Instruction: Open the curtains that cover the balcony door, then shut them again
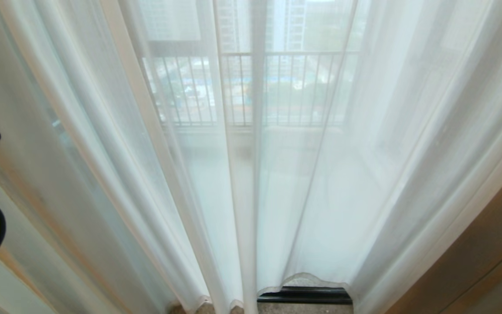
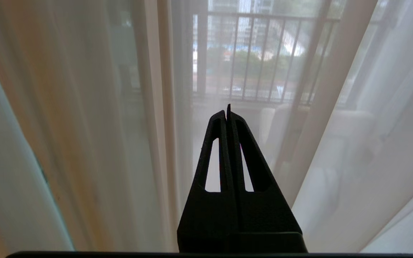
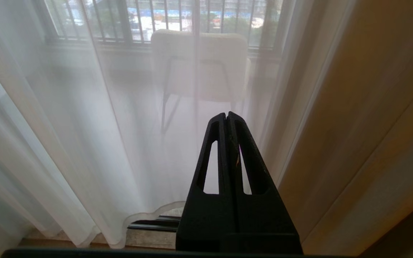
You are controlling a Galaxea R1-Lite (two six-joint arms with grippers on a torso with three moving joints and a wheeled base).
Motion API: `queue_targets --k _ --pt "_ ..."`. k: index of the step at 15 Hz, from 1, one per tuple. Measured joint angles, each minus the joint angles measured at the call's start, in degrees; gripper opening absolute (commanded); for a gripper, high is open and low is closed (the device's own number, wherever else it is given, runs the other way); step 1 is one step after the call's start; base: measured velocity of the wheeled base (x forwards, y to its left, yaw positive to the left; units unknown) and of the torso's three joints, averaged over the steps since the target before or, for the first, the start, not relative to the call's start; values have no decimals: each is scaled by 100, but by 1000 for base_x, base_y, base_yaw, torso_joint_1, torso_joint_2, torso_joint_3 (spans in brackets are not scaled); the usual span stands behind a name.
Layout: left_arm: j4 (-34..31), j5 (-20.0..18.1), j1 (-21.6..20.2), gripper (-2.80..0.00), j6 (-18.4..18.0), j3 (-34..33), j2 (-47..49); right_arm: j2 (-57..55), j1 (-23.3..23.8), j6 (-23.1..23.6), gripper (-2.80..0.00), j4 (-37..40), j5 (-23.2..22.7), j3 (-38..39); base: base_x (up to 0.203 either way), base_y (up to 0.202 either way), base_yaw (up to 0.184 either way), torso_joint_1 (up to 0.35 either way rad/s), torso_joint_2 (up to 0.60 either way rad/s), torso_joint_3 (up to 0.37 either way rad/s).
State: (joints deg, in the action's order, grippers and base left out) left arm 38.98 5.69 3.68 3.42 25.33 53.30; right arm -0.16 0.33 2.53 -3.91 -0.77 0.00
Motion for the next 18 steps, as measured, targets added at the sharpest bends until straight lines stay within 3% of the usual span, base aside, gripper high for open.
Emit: queue_targets --k 7,10,15,18 --pt "-2431 -7 -7 -280 91 -115 -1393 2 0 -2 -280 2 1 0 0 0 0 0 0 0" --pt "-3194 -20 -7 -280 96 -160 -1876 2 0 -3 -280 1 0 0 0 0 0 0 0 0" --pt "-3491 -51 -99 -280 94 -579 -2580 2 2 -1 -280 0 0 0 0 0 0 0 0 0" --pt "-3506 -125 -489 -280 94 -990 -3068 2 2 -1 -280 1 0 0 0 0 0 0 0 0"
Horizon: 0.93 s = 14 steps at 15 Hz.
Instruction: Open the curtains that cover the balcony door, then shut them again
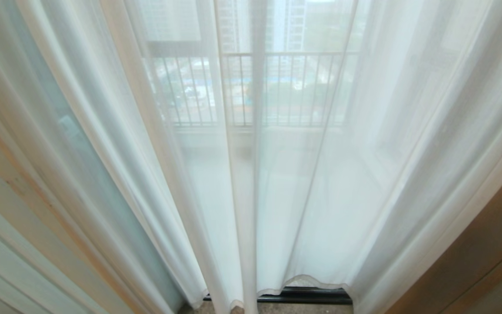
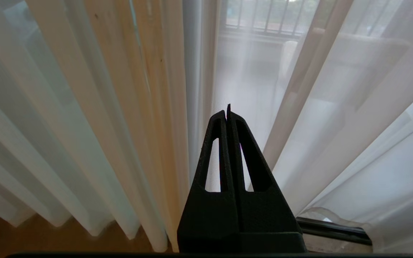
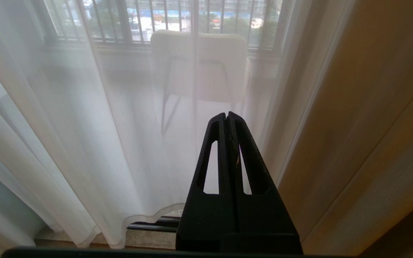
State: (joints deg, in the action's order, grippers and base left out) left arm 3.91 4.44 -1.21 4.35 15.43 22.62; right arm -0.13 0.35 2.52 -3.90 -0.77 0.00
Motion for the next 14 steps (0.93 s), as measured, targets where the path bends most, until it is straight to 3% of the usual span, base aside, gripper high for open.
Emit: queue_targets --k 3,7,11,14 --pt "107 -34 -273 -280 -34 -568 -450 0 0 0 -280 0 0 0 0 0 0 0 0 0" --pt "898 -189 -379 -280 -74 -1367 -644 2 -2 0 -280 2 1 0 0 0 0 0 0 0" --pt "338 -875 -902 -280 -85 -1536 -689 2 0 0 -280 0 0 0 0 0 0 0 0 0" --pt "297 -890 -699 -280 -53 -1541 -697 2 0 0 -280 0 2 0 0 0 0 0 0 0"
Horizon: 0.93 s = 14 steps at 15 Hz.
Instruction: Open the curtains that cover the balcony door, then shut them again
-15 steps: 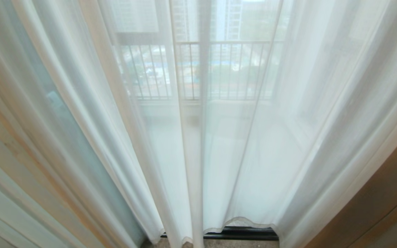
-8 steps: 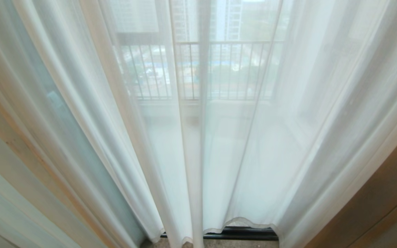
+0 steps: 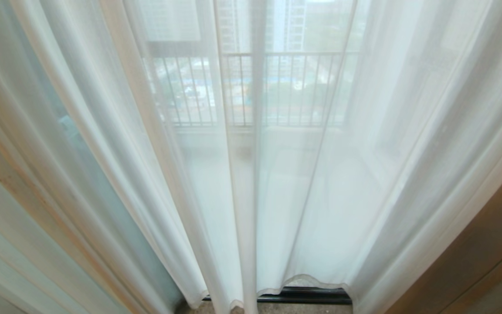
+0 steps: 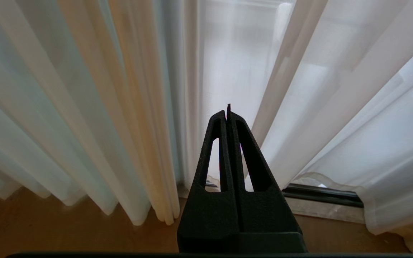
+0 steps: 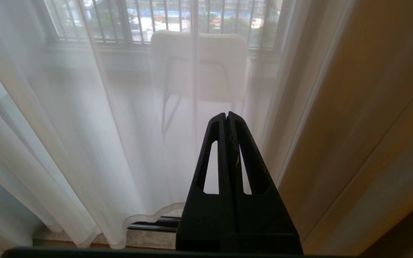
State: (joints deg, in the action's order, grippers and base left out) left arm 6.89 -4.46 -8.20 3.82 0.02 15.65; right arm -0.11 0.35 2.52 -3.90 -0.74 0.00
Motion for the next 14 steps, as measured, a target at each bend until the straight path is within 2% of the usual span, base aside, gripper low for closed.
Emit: queue_targets --k 5,10,12,14 --pt "-193 119 826 -280 40 -2 -205 0 0 -2 -280 2 0 0 0 0 0 0 0 0" --pt "-326 286 858 -280 325 -2 -1169 0 0 1 -280 2 -2 0 0 0 0 0 0 0" --pt "-325 276 856 -280 263 -2 -1397 0 0 -2 -280 5 -2 0 0 0 0 0 0 0" --pt "-329 311 853 -280 28 -2 -1496 0 0 1 -280 2 -1 0 0 0 0 0 0 0"
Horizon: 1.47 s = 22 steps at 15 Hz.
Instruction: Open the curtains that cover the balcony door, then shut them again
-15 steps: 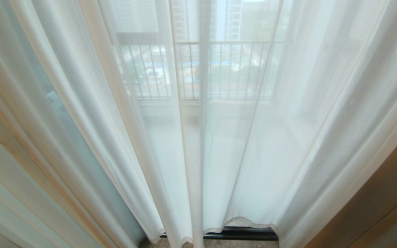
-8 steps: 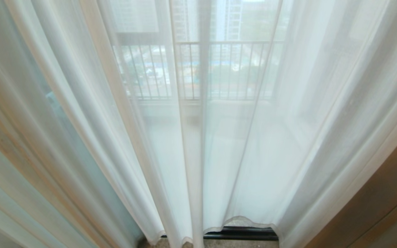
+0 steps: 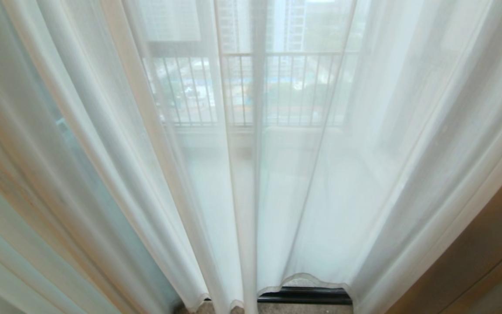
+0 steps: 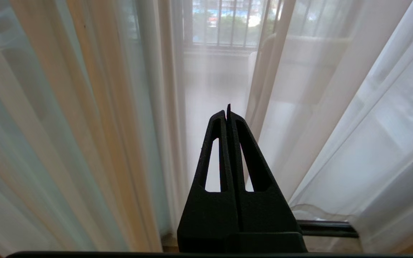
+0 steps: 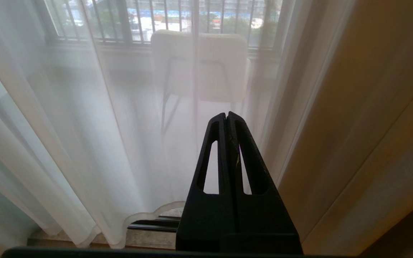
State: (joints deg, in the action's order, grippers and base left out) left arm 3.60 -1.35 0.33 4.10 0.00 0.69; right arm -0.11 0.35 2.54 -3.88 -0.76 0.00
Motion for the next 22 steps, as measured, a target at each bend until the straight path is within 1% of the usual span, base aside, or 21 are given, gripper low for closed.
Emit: queue_targets --k 2,3,8,22 --pt "-336 41 0 -280 -449 0 -39 0 0 -1 -280 0 2 0 0 0 0 0 0 0" --pt "-333 66 0 -280 -545 0 -48 0 0 -1 -280 -2 2 0 0 0 0 0 0 0" --pt "-330 93 0 -280 -469 0 -59 0 0 -1 -280 1 2 0 0 0 0 0 0 0" --pt "-328 95 -2 -280 -461 0 -59 0 0 -6 -280 -2 2 0 0 0 0 0 0 0"
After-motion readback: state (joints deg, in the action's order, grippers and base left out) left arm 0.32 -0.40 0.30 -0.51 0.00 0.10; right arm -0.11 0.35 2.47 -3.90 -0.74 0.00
